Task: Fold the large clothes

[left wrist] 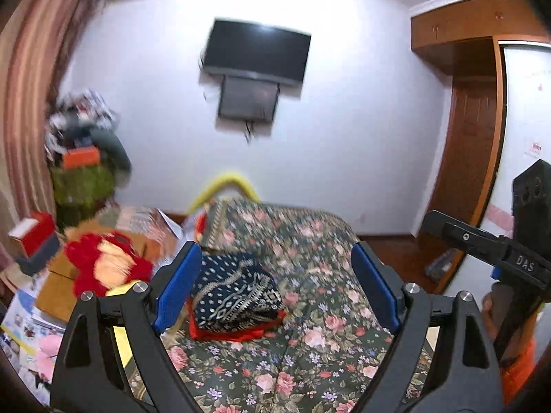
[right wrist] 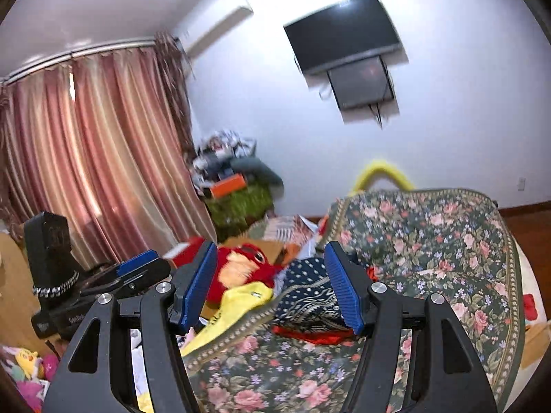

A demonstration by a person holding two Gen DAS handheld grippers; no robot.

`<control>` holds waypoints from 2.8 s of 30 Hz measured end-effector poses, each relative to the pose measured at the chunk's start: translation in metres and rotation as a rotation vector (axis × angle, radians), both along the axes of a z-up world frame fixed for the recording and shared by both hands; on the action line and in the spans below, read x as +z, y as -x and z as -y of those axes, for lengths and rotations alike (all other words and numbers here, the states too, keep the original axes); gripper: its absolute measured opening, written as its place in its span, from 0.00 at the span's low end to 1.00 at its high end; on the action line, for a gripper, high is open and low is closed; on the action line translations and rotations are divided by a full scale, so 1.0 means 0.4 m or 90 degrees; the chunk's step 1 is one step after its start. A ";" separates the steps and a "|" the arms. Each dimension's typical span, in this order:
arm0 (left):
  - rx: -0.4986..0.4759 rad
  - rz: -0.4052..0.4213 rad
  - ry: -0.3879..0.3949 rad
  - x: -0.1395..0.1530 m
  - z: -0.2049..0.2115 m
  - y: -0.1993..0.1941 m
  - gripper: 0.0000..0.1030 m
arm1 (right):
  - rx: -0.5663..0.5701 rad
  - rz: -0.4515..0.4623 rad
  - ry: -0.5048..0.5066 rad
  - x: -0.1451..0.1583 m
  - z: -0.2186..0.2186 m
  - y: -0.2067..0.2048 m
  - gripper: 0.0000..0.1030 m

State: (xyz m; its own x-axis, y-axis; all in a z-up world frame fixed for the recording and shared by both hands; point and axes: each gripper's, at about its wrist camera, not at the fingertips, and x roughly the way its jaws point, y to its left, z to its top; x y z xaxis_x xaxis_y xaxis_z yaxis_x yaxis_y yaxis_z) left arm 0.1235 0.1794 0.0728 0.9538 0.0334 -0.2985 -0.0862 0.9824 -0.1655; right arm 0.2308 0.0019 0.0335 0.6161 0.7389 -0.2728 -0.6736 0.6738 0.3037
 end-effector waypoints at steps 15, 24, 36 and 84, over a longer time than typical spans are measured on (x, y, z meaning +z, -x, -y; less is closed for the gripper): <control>0.102 0.083 -0.081 -0.031 0.126 0.223 0.96 | -0.097 0.118 0.040 -0.014 0.019 0.197 0.91; 0.107 0.076 -0.106 -0.040 0.156 0.227 0.99 | -0.123 0.117 0.033 -0.022 0.038 0.211 1.00; 0.114 0.055 -0.085 -0.057 0.142 0.213 0.99 | -0.129 0.112 0.046 -0.026 0.050 0.222 1.00; 0.101 0.048 -0.046 -0.066 0.133 0.195 1.00 | -0.136 0.102 0.061 -0.015 0.053 0.229 1.00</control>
